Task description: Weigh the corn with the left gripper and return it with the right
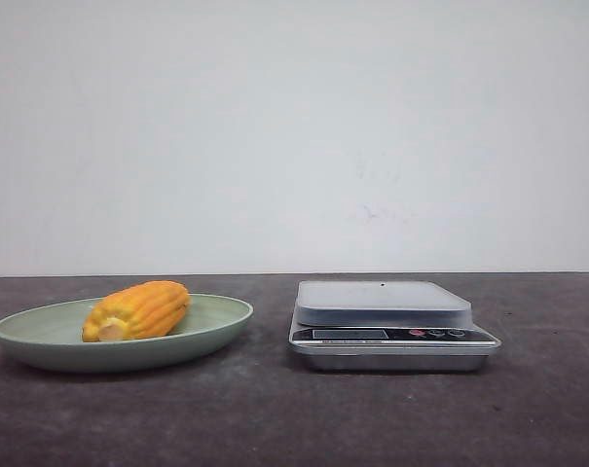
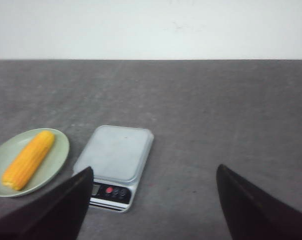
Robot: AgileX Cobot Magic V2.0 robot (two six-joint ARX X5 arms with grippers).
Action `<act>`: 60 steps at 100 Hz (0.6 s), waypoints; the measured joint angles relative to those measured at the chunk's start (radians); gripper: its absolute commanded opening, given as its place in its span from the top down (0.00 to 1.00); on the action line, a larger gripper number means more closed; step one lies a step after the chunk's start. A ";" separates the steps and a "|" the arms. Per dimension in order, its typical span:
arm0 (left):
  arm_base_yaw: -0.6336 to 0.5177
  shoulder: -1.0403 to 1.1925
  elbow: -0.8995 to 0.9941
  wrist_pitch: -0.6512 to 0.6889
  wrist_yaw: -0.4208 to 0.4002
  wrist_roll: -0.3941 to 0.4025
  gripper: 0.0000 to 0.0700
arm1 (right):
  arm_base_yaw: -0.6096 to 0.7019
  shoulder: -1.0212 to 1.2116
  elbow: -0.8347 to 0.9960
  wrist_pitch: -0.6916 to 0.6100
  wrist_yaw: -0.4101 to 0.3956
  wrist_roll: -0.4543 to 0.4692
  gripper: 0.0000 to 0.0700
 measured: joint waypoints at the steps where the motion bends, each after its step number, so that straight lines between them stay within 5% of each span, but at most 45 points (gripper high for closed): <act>1: 0.000 0.000 -0.003 0.005 0.000 0.000 0.39 | 0.000 -0.011 -0.014 0.008 -0.002 0.002 0.43; 6: 0.000 0.000 -0.013 0.024 0.000 0.000 0.56 | 0.000 -0.056 -0.082 0.044 -0.006 0.013 0.56; 15: 0.000 0.000 -0.026 0.063 0.000 0.001 1.00 | 0.000 -0.085 -0.176 0.098 -0.027 0.026 1.00; 60: 0.000 0.003 -0.042 0.188 0.003 0.038 0.96 | 0.001 -0.083 -0.233 0.235 -0.029 0.027 0.99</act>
